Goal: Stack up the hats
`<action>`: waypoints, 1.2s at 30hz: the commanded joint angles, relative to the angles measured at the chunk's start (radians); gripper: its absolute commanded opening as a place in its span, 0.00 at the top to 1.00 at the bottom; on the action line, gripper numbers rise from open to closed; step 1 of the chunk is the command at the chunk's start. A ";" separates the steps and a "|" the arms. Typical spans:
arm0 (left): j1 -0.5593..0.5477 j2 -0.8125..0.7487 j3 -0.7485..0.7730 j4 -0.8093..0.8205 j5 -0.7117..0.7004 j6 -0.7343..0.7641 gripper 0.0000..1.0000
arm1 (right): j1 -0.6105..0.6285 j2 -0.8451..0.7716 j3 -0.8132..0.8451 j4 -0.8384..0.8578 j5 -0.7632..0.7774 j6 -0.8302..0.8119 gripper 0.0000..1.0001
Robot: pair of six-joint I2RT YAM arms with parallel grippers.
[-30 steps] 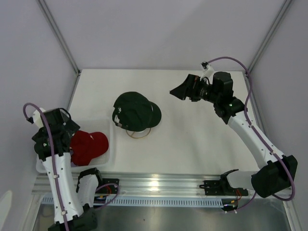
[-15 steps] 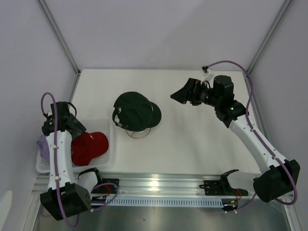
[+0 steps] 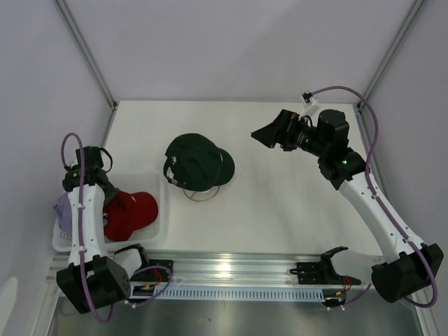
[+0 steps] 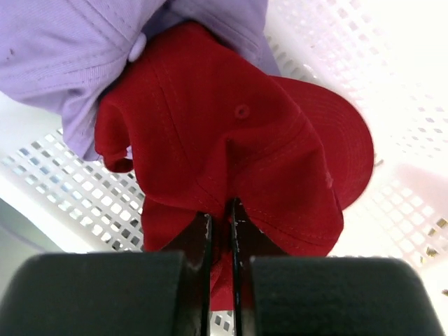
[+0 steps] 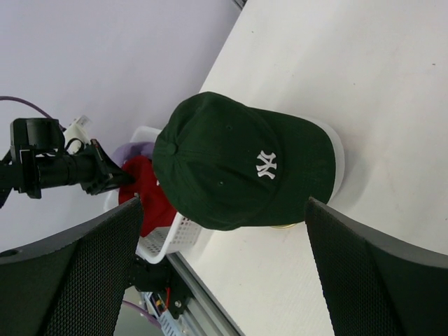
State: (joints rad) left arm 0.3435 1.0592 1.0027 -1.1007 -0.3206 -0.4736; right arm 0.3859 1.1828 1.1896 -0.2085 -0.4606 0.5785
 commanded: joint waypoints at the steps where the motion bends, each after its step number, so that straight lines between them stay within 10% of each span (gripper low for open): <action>1: 0.006 -0.059 0.017 0.013 0.028 0.004 0.99 | 0.002 -0.032 0.034 0.043 0.022 0.029 0.00; 12: 0.006 -0.168 0.546 -0.165 0.242 -0.009 0.99 | 0.137 0.093 0.153 0.234 -0.076 0.132 0.00; 24: 0.006 -0.203 0.519 0.350 0.655 -0.428 0.99 | 0.314 0.296 0.194 0.563 -0.066 0.464 0.01; 36: -0.060 -0.191 0.482 0.676 0.660 -0.773 0.99 | 0.390 0.380 0.151 0.688 0.046 0.603 0.00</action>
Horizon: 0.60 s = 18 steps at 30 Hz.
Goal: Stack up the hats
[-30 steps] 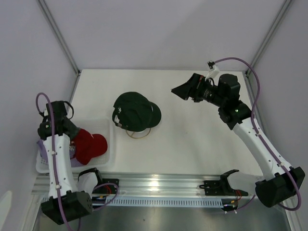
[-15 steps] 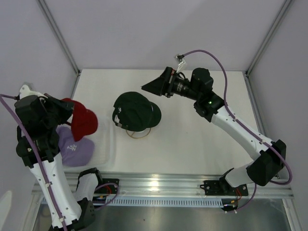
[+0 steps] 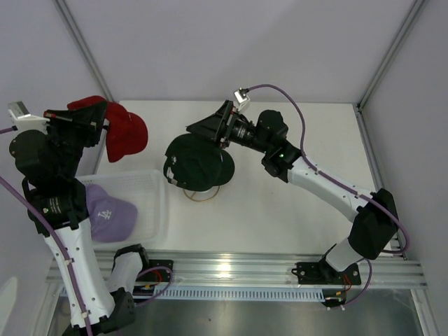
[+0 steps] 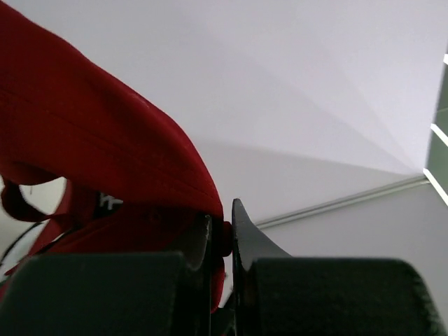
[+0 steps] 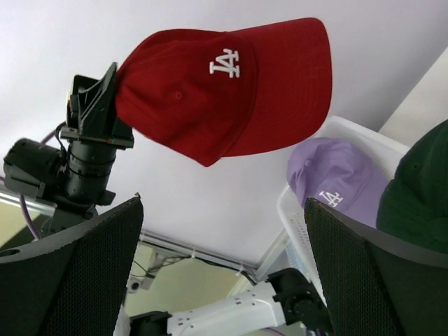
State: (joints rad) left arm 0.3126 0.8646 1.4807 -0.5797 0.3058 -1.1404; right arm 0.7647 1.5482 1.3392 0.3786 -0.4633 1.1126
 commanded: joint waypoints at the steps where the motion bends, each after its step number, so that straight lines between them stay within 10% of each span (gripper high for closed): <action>1: -0.035 0.011 0.006 0.171 0.035 -0.125 0.99 | 0.019 0.030 0.002 0.118 0.057 0.094 0.00; 18: -0.171 0.120 0.092 0.261 0.174 -0.203 0.99 | 0.047 0.237 0.126 0.279 0.083 0.128 0.00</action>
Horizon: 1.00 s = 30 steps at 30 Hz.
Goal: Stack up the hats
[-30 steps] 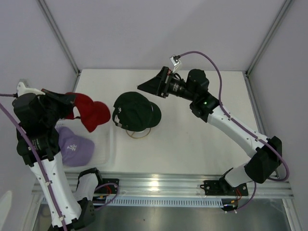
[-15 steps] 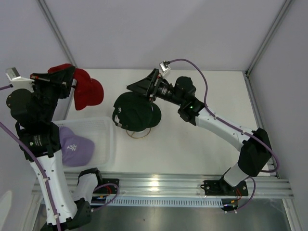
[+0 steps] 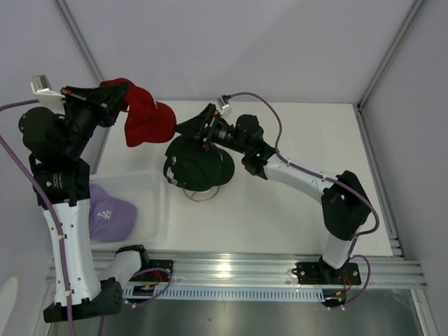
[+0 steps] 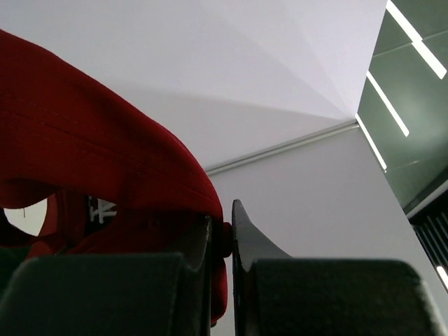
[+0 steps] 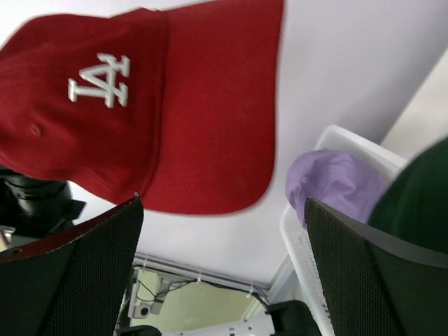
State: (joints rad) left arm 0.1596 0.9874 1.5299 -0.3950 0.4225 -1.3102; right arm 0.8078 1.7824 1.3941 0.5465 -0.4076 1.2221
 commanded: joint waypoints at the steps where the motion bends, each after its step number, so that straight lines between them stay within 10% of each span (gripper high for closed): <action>1: -0.025 -0.001 0.041 0.079 0.076 -0.043 0.99 | 0.005 0.008 0.077 0.124 0.032 0.023 0.01; 11: -0.045 0.013 0.042 0.047 0.128 -0.038 0.99 | 0.004 0.083 0.198 0.135 0.032 0.027 0.03; 20: -0.043 0.014 0.003 -0.027 0.133 0.020 0.99 | -0.009 0.034 0.177 0.112 0.024 -0.024 0.98; 26: -0.016 0.030 0.018 -0.142 0.061 0.153 0.97 | -0.035 -0.044 0.112 0.101 0.027 -0.111 1.00; 30: 0.073 0.080 0.108 -0.258 0.078 0.305 0.67 | -0.085 -0.141 0.047 0.043 0.043 -0.159 1.00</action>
State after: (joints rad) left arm 0.1764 1.0386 1.5406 -0.5472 0.4744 -1.1618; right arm 0.7673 1.7432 1.4639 0.5888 -0.4252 1.1263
